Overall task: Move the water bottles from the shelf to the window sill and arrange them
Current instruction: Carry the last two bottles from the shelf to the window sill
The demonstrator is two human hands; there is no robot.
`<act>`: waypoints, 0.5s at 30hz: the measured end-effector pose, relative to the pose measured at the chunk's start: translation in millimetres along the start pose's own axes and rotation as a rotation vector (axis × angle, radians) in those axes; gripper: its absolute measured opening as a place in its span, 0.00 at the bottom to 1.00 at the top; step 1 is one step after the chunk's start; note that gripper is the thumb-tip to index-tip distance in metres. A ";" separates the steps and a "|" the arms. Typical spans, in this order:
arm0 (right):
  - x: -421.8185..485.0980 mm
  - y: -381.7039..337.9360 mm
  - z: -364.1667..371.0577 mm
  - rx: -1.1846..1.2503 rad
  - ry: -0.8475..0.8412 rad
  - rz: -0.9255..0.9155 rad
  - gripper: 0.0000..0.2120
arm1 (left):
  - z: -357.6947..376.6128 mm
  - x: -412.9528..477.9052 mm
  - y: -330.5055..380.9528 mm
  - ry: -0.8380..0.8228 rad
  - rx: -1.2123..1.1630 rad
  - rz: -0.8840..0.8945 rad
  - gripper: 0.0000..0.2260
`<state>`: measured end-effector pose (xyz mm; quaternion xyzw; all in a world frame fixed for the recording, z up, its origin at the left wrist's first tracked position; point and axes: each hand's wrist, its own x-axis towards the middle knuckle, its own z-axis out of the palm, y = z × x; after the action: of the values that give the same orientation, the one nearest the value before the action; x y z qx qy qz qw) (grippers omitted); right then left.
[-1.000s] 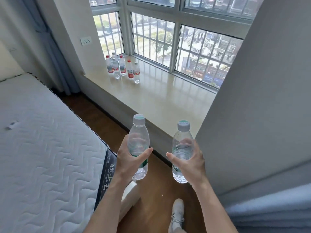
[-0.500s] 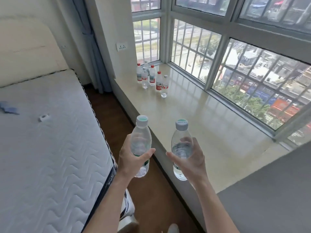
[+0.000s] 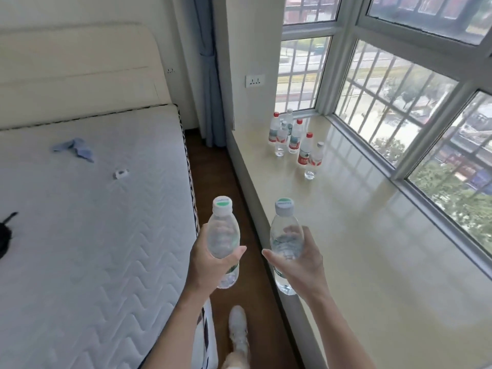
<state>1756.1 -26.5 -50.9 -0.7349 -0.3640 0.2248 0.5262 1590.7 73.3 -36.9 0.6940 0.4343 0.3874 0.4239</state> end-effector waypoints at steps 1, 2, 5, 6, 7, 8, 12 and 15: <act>14.1 -0.3 5.6 -0.002 -0.015 -0.002 0.24 | 1.3 13.1 -3.1 0.004 -0.002 -0.007 0.27; 29.1 -0.4 11.5 -0.003 -0.027 -0.002 0.24 | 2.8 27.2 -7.0 0.010 -0.006 -0.012 0.27; 78.3 -4.2 31.1 -0.013 -0.040 -0.003 0.25 | 5.4 76.1 -16.5 0.020 -0.012 0.005 0.27; 96.9 -7.7 38.6 -0.014 -0.039 -0.011 0.26 | 4.6 96.0 -21.0 0.016 -0.005 0.008 0.28; 116.7 -12.0 46.7 -0.016 -0.034 -0.020 0.27 | 2.8 117.5 -25.0 0.008 -0.006 0.011 0.28; 137.1 -17.0 55.1 -0.018 -0.027 -0.029 0.27 | -0.1 140.2 -30.6 0.004 -0.015 0.001 0.27; 218.3 -42.9 93.8 0.025 0.000 -0.045 0.26 | -15.6 231.9 -50.2 0.017 -0.062 -0.086 0.26; 269.3 -58.0 122.6 0.055 0.022 -0.052 0.27 | -26.8 290.7 -57.6 0.050 -0.061 -0.080 0.28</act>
<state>1822.1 266.5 -24.7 -0.7127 -0.3710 0.2130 0.5559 1644.5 366.0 -31.8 0.6530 0.4602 0.4002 0.4490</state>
